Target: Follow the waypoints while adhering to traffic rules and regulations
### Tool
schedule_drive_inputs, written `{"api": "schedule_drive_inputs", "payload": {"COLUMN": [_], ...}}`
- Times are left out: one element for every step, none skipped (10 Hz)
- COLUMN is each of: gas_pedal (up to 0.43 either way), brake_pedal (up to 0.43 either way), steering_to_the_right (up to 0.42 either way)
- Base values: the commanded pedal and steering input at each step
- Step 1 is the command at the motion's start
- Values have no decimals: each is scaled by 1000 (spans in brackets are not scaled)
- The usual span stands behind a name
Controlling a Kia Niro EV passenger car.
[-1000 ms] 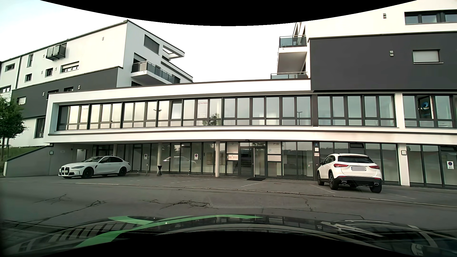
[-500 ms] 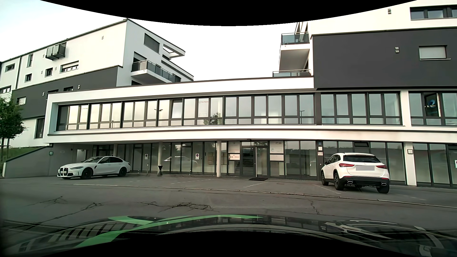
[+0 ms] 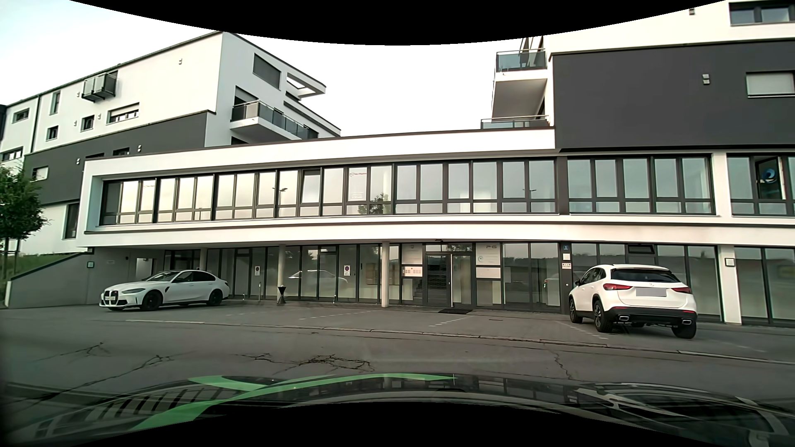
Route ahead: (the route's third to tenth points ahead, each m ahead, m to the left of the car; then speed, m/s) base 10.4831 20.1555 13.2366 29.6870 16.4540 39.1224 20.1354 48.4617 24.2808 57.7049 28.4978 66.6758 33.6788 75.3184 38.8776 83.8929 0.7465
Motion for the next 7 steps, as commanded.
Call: {"api": "schedule_drive_inputs", "payload": {"gas_pedal": [79, 98, 98, 118, 118, 138, 150], "brake_pedal": [0, 0, 0, 0, 0, 0, 0], "steering_to_the_right": [-219, -232, -241, -252, -259, -264, -272]}}
